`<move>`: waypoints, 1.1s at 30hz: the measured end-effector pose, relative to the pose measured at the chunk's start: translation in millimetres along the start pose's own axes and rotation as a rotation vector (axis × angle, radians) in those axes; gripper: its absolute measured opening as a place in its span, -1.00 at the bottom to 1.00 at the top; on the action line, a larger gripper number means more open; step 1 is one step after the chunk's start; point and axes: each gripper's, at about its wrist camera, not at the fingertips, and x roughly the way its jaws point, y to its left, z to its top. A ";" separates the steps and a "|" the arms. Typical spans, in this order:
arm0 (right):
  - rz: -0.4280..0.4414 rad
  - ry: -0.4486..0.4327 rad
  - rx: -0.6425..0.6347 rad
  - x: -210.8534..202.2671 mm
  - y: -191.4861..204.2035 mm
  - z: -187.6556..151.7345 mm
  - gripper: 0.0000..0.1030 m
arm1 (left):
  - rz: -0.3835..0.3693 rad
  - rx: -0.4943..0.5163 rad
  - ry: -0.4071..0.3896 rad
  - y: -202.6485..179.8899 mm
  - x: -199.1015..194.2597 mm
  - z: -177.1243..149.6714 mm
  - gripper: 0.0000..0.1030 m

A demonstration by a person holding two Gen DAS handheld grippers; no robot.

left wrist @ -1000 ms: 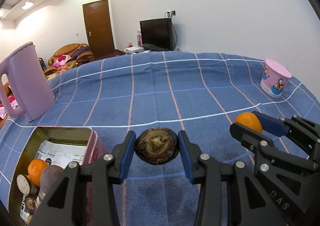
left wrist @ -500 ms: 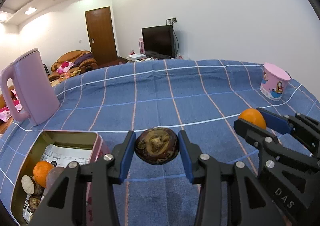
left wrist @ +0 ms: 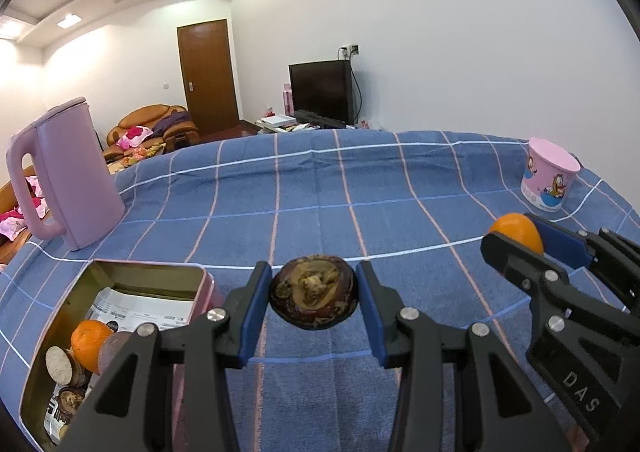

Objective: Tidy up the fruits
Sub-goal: 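Lift the dark taro and orange and carry both toward the pink tin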

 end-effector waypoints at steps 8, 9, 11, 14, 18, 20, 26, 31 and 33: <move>-0.009 -0.031 0.000 -6.0 0.4 -0.1 -0.30 | 0.009 0.002 -0.029 0.7 -6.7 -1.2 -0.13; -0.010 -0.034 0.000 -6.8 0.4 -0.6 -0.30 | 0.010 0.002 -0.031 0.7 -7.4 -1.5 -0.13; -0.012 -0.041 0.001 -8.4 -0.2 -0.6 -0.30 | 0.014 0.002 -0.038 0.9 -9.3 -2.2 -0.13; -0.015 -0.050 0.002 -9.9 -0.9 -0.5 -0.30 | 0.018 0.001 -0.049 1.1 -11.6 -2.8 -0.13; -0.019 -0.062 0.001 -12.1 -0.6 -0.3 -0.30 | 0.023 -0.001 -0.063 1.5 -14.3 -2.9 -0.13; -0.020 -0.068 0.002 -13.3 -0.7 -0.2 -0.30 | 0.028 -0.001 -0.073 1.2 -15.8 -2.9 -0.13; -0.023 -0.082 0.002 -16.5 -0.2 -0.6 -0.30 | 0.039 -0.001 -0.093 0.9 -19.5 -3.4 -0.12; -0.023 -0.094 0.003 -19.2 0.7 -0.7 -0.30 | 0.045 0.001 -0.107 -1.2 -22.0 -4.2 -0.13; -0.024 -0.100 0.002 -20.6 1.0 -0.8 -0.30 | 0.049 0.001 -0.115 -1.5 -23.4 -4.3 -0.13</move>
